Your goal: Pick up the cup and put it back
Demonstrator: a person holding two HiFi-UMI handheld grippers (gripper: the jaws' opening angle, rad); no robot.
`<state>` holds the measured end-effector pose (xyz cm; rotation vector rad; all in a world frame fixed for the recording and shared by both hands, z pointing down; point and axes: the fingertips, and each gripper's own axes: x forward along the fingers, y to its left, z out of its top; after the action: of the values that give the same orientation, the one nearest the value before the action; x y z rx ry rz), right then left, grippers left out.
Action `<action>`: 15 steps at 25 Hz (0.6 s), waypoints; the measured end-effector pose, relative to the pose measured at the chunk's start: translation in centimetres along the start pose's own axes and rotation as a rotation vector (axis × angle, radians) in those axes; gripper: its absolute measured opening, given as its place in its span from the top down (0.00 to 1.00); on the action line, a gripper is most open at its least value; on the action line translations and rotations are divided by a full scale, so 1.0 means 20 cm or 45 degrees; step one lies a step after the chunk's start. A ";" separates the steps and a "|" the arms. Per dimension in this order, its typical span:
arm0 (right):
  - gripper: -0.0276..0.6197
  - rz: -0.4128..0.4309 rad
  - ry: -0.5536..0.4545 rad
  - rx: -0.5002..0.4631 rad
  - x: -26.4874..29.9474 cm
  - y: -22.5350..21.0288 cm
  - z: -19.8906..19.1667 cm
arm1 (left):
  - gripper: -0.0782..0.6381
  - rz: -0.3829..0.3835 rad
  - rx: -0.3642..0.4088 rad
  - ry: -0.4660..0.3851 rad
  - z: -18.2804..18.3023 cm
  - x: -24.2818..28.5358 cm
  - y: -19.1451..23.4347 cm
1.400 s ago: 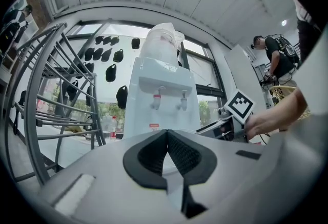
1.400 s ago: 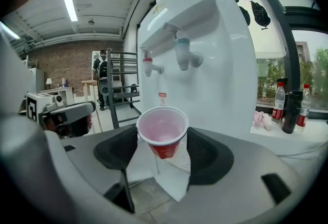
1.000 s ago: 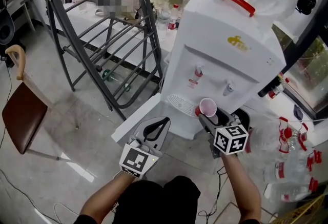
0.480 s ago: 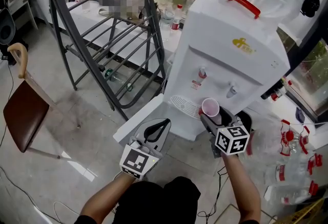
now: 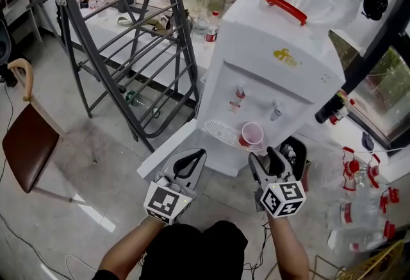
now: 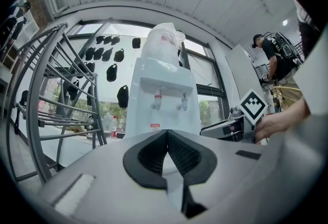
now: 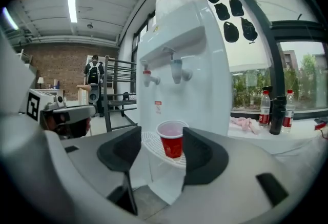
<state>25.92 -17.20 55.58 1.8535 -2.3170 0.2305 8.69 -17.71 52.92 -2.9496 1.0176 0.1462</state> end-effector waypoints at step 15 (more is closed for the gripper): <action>0.96 -0.150 -0.123 0.113 -0.42 0.20 -0.14 | 0.88 -0.009 0.023 -0.032 0.13 -0.13 -0.19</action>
<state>23.83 -7.76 56.41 2.0799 -2.2834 0.2366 8.71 -12.97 50.47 -2.9270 0.9993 0.1724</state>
